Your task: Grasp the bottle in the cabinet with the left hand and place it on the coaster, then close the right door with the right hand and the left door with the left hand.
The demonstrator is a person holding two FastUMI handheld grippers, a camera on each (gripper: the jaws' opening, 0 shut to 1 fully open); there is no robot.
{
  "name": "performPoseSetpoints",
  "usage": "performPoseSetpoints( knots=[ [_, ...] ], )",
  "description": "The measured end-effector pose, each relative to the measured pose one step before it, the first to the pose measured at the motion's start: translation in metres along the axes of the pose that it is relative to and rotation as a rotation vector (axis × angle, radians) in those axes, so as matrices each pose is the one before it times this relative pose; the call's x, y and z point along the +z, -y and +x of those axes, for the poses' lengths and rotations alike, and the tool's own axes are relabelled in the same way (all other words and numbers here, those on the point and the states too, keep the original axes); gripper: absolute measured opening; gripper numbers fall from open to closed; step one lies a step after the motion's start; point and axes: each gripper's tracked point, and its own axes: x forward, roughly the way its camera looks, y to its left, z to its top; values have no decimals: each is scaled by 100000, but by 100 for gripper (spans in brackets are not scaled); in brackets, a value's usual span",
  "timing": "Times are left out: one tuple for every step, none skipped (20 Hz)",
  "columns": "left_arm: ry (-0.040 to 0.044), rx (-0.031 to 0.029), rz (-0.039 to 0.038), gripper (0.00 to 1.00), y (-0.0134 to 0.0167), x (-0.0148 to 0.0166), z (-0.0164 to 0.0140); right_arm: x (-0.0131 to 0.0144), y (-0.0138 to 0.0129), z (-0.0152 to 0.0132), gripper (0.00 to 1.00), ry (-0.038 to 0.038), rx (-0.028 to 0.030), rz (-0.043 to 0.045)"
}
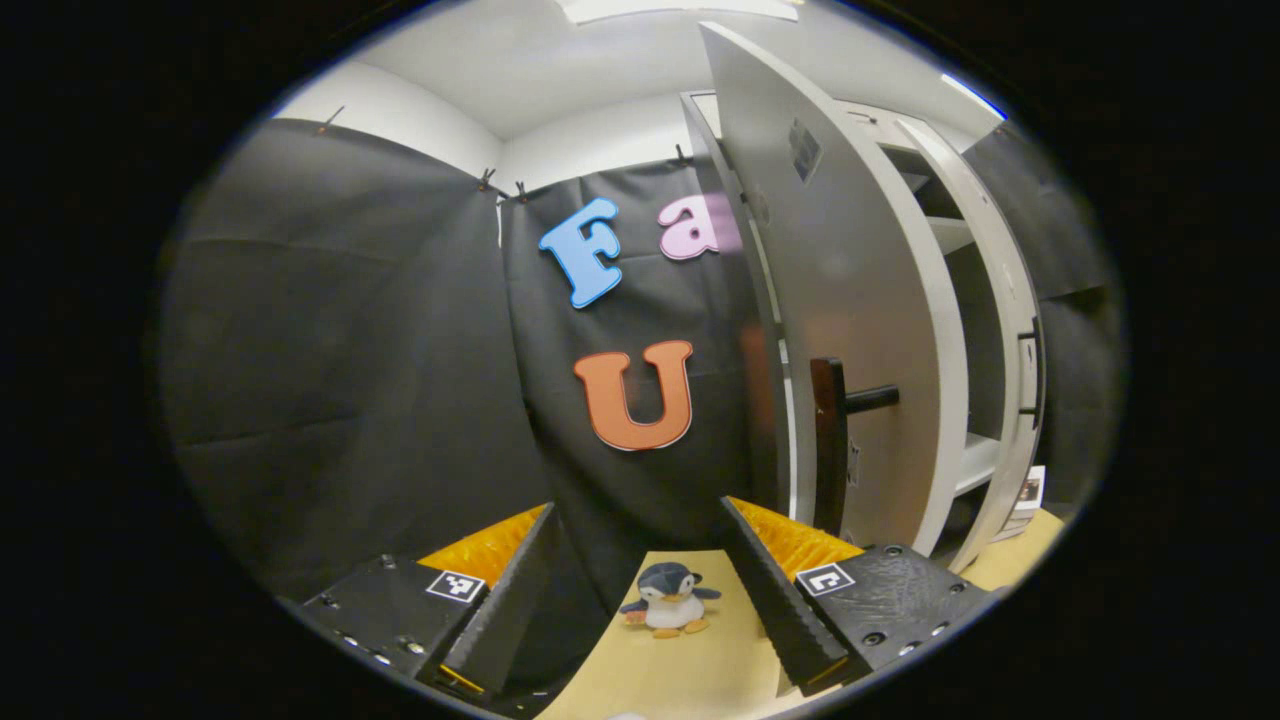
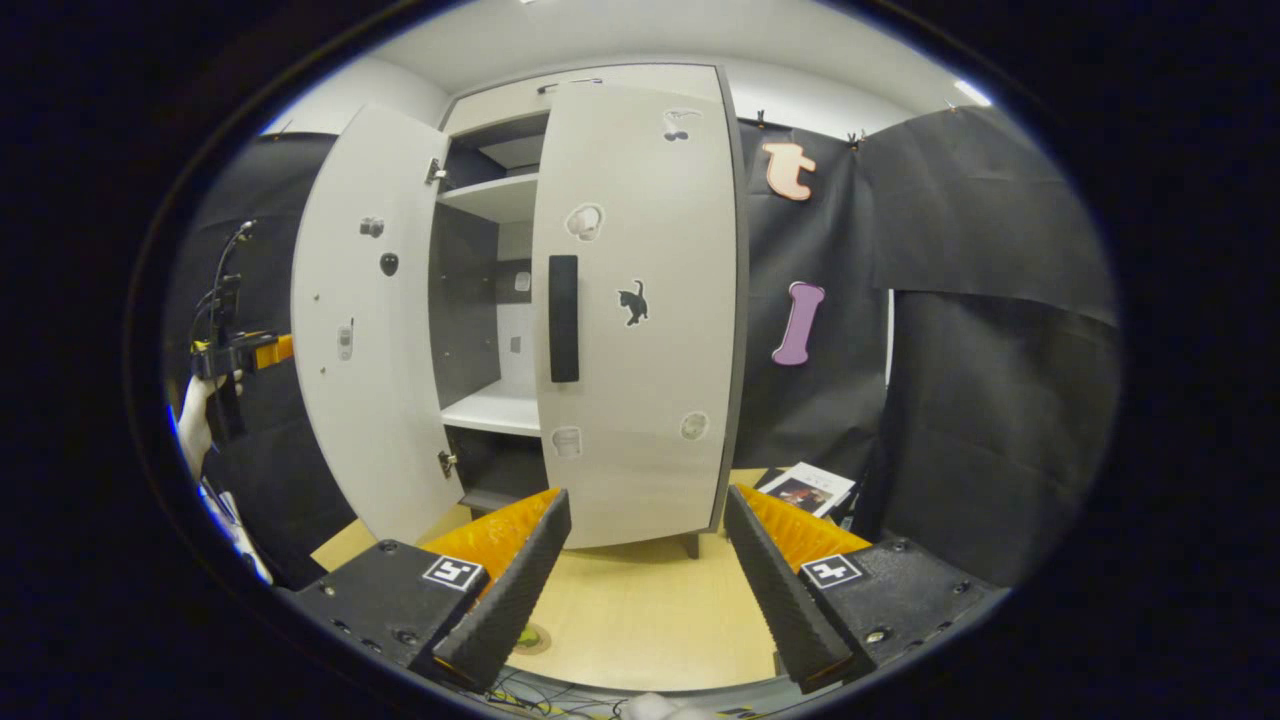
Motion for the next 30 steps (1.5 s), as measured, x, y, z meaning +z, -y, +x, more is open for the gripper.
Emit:
performPoseSetpoints(
  knots=[
    [230,-1284,209,98,567,92,171,-60,34,-61,100,-81,-142,45],
    [-169,-83,228,97,188,18,83,105,40,78,100,-10,-105,173],
    [1518,-683,410,94,318,140,92,-59,0,3,100,99,114,263],
    [1072,-90,1103,90,128,196,51,82,-54,24,100,72,111,249],
    [294,133,957,87,52,60,29,-7,16,77,100,0,168,156],
    [-172,-129,177,84,25,-3,-80,6,-62,67,100,-100,346,-82],
    [-515,-713,-785,90,187,-53,15,11,11,160,100,-153,214,-133],
    [-850,-905,-1714,90,151,-83,126,-46,-71,51,100,-150,496,33],
    [-1244,-729,-2238,87,182,-145,20,9,-8,124,100,17,328,384],
    [-1044,-843,-2091,90,117,-131,-84,36,84,46,100,75,84,229],
    [-384,-80,-1079,87,36,-33,-49,30,-10,22,100,96,155,79],
    [-28,644,-517,87,-23,-11,-27,26,58,-54,100,-24,107,8],
    [143,522,147,87,30,86,-12,-9,113,9,100,36,28,-82],
    [70,-305,-259,87,292,-29,90,7,89,13,100,-8,-35,-138],
    [-979,-18,-765,91,426,-67,47,-3,91,30,100,-40,-1,-160],
    [317,529,-452,80,658,60,-246,-25,29,-60,100,22,128,-45],
    [1057,880,1092,71,612,32,-140,-95,126,-108,100,-123,-171,-2],
    [985,960,1518,70,462,202,-520,12,81,-101,100,98,-95,173],
    [274,487,886,77,388,67,-279,-39,146,-70,100,-9,-178,219],
    [-69,-317,-20,76,463,-34,-45,-20,138,-57,100,-159,-8,26],
    [-100,-1333,-378,76,664,53,-79,-55,138,32,100,-136,-313,-109],
    [34,-1591,-602,76,627,3,72,13,271,-77,100,29,-437,52],
    [-177,-1595,-538,76,754,-40,110,7,155,-76,100,42,-318,167],
    [-89,-1427,-529,76,651,66,-52,16,115,-55,100,99,-253,151],
    [-179,-1389,-16,76,758,40,-66,67,164,-113,100,44,-247,66],
    [171,-1470,713,76,779,159,56,37,2,-73,100,78,-82,-2],
    [282,-1303,1050,77,640,91,100,-131,0,-124,100,-160,-180,-153],
    [372,-1295,815,77,574,34,-4,-27,-5,-132,100,57,-18,-202],
    [220,-1491,492,77,601,131,121,-26,89,-168,100,37,-331,-176],
    [-315,-1256,13,77,531,-20,204,-44,128,-185,100,-55,-347,3]
  ],
)
